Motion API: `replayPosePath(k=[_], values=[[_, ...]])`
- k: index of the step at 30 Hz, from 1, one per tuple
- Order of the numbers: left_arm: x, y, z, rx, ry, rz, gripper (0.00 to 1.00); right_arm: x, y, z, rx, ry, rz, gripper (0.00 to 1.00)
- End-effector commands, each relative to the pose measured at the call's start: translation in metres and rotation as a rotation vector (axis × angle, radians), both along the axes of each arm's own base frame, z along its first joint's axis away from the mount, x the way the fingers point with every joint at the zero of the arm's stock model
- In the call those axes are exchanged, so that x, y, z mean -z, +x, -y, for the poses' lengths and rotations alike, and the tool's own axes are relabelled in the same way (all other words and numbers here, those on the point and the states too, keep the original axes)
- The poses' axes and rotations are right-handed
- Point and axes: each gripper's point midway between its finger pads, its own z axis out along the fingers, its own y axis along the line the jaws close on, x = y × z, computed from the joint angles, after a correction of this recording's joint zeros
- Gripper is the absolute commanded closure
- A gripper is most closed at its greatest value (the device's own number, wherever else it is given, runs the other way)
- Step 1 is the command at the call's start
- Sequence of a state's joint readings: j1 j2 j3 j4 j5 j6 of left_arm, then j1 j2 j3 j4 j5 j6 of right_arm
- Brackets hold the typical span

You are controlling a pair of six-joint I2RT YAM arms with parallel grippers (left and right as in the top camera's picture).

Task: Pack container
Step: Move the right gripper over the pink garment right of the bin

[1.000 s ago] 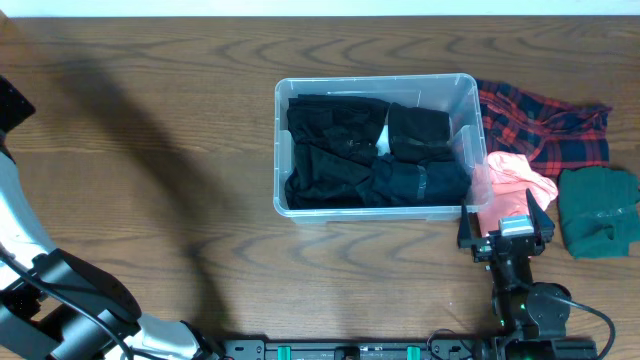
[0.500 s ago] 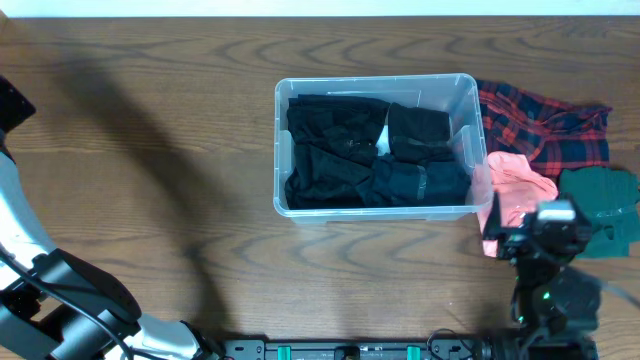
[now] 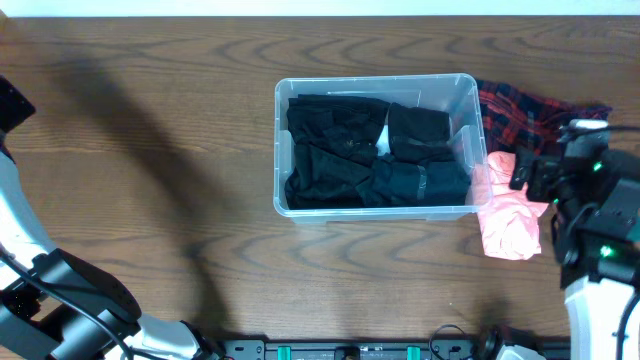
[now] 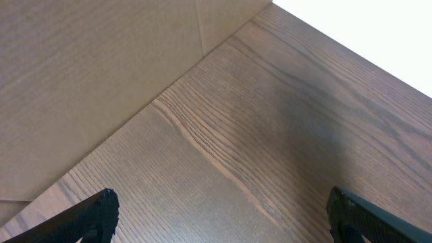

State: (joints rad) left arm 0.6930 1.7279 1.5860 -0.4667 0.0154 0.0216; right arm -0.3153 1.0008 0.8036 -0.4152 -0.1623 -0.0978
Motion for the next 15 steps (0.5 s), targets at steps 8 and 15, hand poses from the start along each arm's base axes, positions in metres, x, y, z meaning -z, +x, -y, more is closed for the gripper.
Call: replayPosePath(k=[8,15], values=[[-0.005,-0.001,-0.002,-0.015,0.002,0.012,0.02,0.042,0.004,0.02,-0.003,0.22,-0.11,0.01],[-0.005,-0.001,-0.002,-0.015,0.002,0.012,0.02,0.059,0.005,0.021,0.007,0.239,-0.158,0.01]])
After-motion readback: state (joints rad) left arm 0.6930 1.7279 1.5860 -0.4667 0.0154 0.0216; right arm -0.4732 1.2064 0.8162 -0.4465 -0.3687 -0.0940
